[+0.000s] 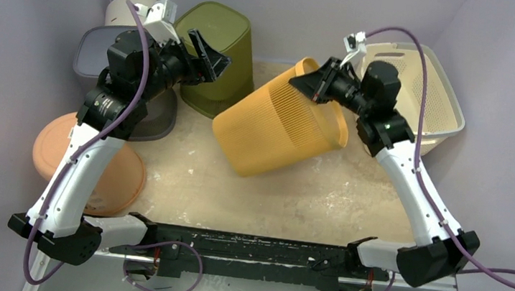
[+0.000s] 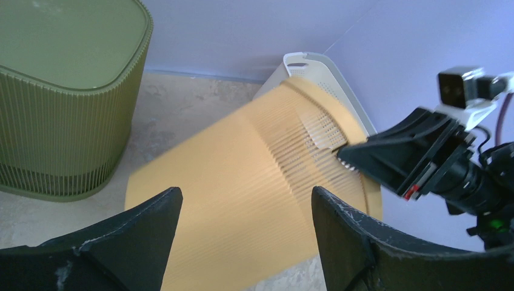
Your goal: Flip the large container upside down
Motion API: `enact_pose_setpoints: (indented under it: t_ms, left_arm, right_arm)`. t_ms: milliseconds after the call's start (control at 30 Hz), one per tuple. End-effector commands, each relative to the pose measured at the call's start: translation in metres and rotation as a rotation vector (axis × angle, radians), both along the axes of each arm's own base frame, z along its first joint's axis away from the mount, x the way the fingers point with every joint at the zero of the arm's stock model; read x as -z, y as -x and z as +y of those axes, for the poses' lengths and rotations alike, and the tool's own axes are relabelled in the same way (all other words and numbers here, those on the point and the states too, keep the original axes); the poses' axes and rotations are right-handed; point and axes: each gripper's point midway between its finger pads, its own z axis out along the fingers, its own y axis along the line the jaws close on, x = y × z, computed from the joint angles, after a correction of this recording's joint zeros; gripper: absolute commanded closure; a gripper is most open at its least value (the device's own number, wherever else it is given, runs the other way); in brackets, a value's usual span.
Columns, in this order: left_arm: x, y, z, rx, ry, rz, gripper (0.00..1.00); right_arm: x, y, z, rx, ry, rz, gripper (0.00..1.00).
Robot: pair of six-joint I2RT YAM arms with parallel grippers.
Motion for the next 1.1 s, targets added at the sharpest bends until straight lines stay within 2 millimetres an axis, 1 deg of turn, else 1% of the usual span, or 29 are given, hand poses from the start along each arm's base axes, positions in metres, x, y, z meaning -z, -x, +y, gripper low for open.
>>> enact_pose_setpoints:
  t_ms: [0, 67, 133, 200, 267, 333, 400, 567, 667, 700, 767, 867, 967, 1067]
  left_arm:
    - [-0.037, 0.017, 0.008, -0.011, 0.055, -0.079, 0.24]
    - [-0.041, 0.02, 0.009, -0.012, 0.064, -0.086, 0.24]
    - [-0.044, 0.023, 0.011, -0.012, 0.066, -0.088, 0.24]
    - [-0.043, 0.024, 0.01, -0.007, 0.062, -0.083, 0.24]
    - [-0.041, 0.026, 0.011, -0.006, 0.057, -0.077, 0.24]
    - [-0.039, 0.028, 0.012, -0.006, 0.05, -0.074, 0.24]
    - [-0.037, 0.03, 0.013, -0.007, 0.047, -0.071, 0.24]
    - [-0.031, 0.033, 0.012, 0.006, 0.051, -0.055, 0.24]
    - [-0.027, 0.035, 0.011, 0.013, 0.042, -0.045, 0.24]
    - [-0.026, 0.035, 0.012, 0.014, 0.038, -0.041, 0.24]
    - [-0.025, 0.037, 0.013, 0.013, 0.028, -0.04, 0.24]
    - [-0.021, 0.038, 0.015, 0.011, 0.01, -0.032, 0.24]
    - [-0.019, 0.037, 0.015, 0.012, 0.0, -0.028, 0.24]
    - [-0.02, 0.036, 0.013, 0.019, -0.005, -0.029, 0.24]
  right_arm:
    - [-0.081, 0.044, 0.015, -0.067, -0.281, -0.224, 1.0]
    - [-0.076, 0.054, 0.029, -0.091, -0.325, -0.221, 1.0]
    - [-0.072, 0.061, 0.036, -0.101, -0.364, -0.221, 1.0]
    - [-0.068, 0.063, 0.039, -0.099, -0.413, -0.221, 1.0]
    - [-0.067, 0.066, 0.037, -0.103, -0.499, -0.222, 1.0]
    - [-0.056, 0.066, 0.04, -0.105, -0.575, -0.199, 1.0]
    - [-0.047, 0.068, 0.047, -0.115, -0.629, -0.177, 1.0]
    - [-0.024, 0.069, 0.066, -0.114, -0.7, -0.133, 1.0]
    - [-0.012, 0.072, 0.067, -0.127, -0.811, -0.093, 1.0]
    - [-0.003, 0.071, 0.07, -0.133, -0.844, -0.069, 1.0]
    - [0.008, 0.073, 0.074, -0.147, -0.913, -0.031, 1.0]
    - [0.022, 0.077, 0.087, -0.178, -0.988, 0.027, 1.0]
    - [0.028, 0.082, 0.099, -0.218, -1.085, 0.062, 1.0]
    - [0.03, 0.084, 0.094, -0.233, -1.213, 0.066, 1.0]
